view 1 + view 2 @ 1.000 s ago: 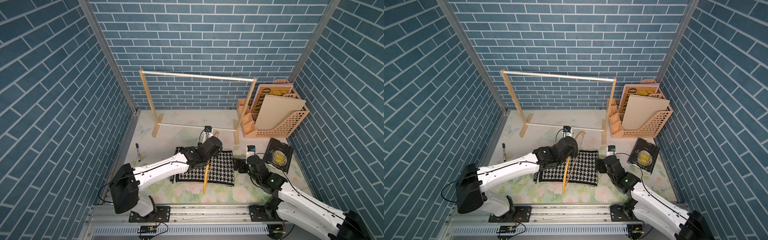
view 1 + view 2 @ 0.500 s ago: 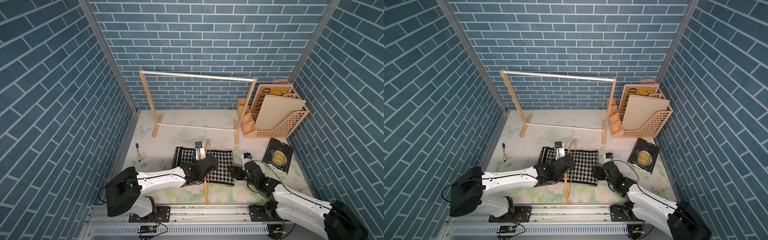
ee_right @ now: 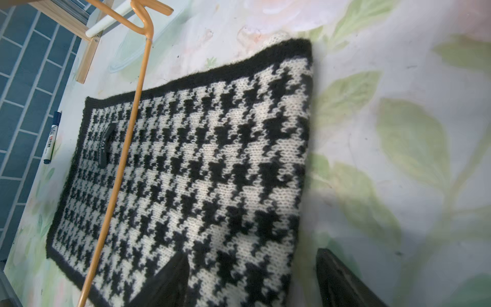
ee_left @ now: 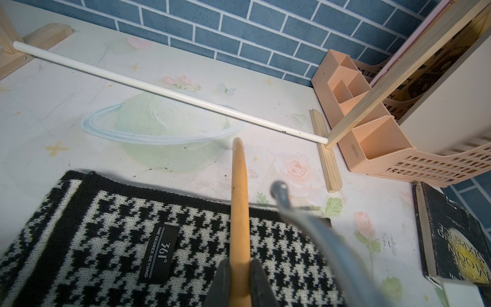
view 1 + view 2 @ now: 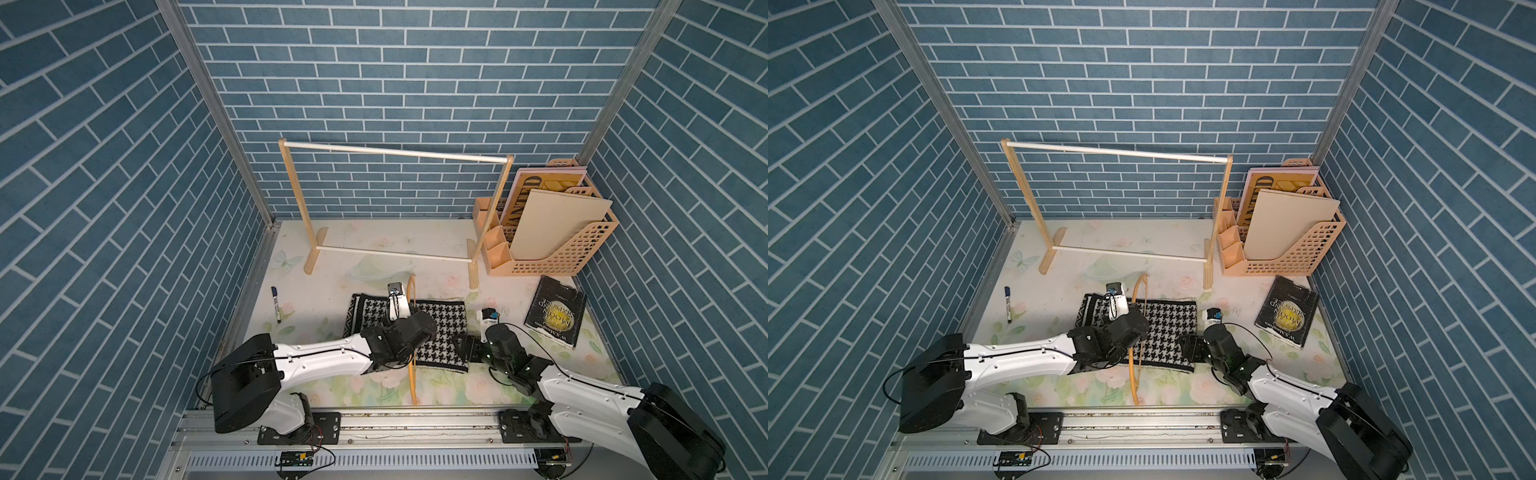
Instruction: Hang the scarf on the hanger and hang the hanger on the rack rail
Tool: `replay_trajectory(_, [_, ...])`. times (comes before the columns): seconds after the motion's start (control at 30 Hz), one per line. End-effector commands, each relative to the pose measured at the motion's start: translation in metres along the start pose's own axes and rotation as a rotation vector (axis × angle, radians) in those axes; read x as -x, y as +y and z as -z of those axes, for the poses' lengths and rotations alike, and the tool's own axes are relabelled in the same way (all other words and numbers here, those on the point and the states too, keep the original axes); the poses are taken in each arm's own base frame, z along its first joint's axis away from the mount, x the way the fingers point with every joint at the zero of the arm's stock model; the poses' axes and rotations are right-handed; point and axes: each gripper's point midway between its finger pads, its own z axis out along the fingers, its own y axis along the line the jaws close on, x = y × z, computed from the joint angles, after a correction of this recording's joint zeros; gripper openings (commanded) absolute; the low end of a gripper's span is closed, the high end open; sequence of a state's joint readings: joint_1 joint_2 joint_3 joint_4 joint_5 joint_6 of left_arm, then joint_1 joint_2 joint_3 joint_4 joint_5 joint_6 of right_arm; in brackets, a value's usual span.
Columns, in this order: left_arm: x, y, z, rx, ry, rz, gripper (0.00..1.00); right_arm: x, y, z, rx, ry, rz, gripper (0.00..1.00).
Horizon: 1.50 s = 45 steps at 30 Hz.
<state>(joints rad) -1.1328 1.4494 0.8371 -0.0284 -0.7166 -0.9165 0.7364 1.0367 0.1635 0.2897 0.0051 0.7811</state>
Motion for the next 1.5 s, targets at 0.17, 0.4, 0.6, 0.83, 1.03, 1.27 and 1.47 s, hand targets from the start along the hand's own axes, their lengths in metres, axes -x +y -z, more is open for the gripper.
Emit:
replay_trajectory(0.17, [-0.008,0.001,-0.004,0.015,0.005,-0.022,0.0,-0.009,0.001,-0.002,0.004,0.042,-0.013,0.76])
replay_trajectory(0.4, [-0.017,0.017,-0.01,0.066,0.04,-0.04,0.0,-0.019,-0.002,-0.001,-0.015,0.072,0.0,0.74])
replay_trajectory(0.6, [-0.033,0.031,-0.015,0.087,0.072,-0.044,0.0,-0.031,0.005,-0.012,-0.012,0.112,0.023,0.45])
replay_trajectory(0.83, [-0.054,0.063,-0.021,0.17,0.112,-0.091,0.0,-0.022,0.028,-0.017,-0.007,0.062,0.126,0.0])
replay_trajectory(1.03, [-0.066,0.08,-0.02,0.198,0.13,-0.118,0.0,0.015,0.07,-0.004,0.107,-0.084,0.229,0.0])
replay_trajectory(1.27, [-0.058,0.072,-0.019,0.172,0.127,-0.14,0.0,0.042,0.123,0.001,0.288,-0.194,0.363,0.0])
replay_trajectory(1.47, [-0.047,0.058,-0.017,0.135,0.118,-0.127,0.0,0.034,0.155,-0.015,0.448,-0.204,0.449,0.0])
